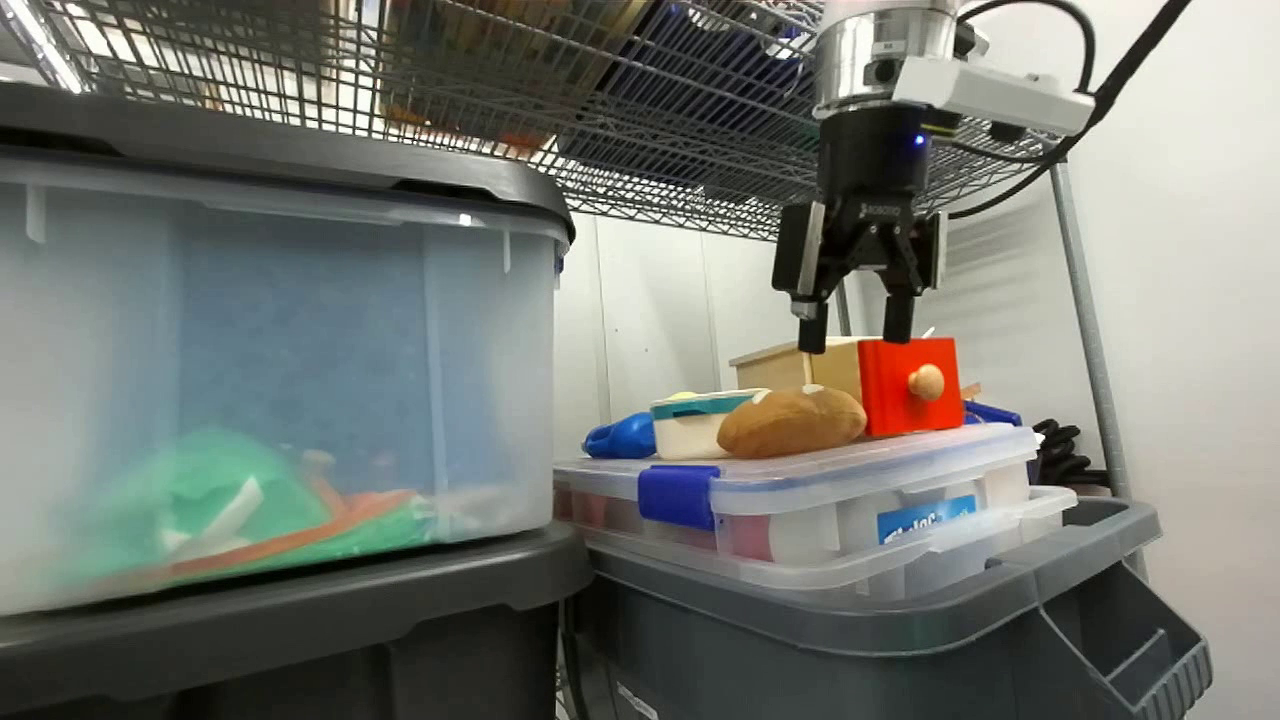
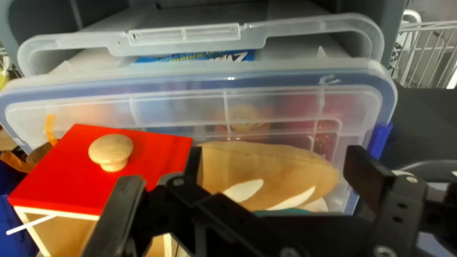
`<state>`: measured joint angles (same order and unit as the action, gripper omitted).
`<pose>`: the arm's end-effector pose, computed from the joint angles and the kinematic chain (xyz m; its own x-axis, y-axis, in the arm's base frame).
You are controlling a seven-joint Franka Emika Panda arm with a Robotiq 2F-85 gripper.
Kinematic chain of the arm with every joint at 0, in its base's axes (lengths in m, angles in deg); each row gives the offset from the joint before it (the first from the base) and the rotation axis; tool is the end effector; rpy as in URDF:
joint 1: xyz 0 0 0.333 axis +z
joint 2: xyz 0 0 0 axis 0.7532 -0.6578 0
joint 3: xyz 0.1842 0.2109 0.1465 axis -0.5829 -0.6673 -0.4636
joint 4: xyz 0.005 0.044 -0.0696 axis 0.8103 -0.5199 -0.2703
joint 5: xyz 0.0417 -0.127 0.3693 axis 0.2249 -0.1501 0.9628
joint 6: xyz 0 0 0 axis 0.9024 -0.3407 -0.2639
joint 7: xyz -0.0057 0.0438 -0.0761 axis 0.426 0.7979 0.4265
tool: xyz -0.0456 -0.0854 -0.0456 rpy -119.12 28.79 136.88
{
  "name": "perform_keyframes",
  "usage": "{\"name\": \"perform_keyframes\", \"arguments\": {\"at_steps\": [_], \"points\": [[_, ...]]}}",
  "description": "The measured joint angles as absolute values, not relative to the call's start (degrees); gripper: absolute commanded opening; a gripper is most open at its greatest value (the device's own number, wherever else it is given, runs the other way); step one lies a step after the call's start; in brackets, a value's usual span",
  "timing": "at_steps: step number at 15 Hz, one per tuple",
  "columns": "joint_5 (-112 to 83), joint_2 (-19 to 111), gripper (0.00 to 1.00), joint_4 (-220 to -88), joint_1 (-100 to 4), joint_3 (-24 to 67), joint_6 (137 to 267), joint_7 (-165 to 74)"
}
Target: Put the bread plushy in the drawer
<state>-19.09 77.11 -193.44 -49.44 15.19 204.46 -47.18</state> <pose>0.4976 0.0174 0.4869 0.9376 0.0217 0.3470 -0.0103 -0.9959 0.0900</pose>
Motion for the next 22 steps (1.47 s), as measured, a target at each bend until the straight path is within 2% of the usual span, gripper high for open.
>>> {"name": "perform_keyframes", "arguments": {"at_steps": [7,22], "points": [[-19.2,69.1,1.0,-187.6,-49.3,15.1,209.8,-46.8],[-19.3,66.5,1.0,-185.4,-48.4,15.1,210.1,-46.3]]}}
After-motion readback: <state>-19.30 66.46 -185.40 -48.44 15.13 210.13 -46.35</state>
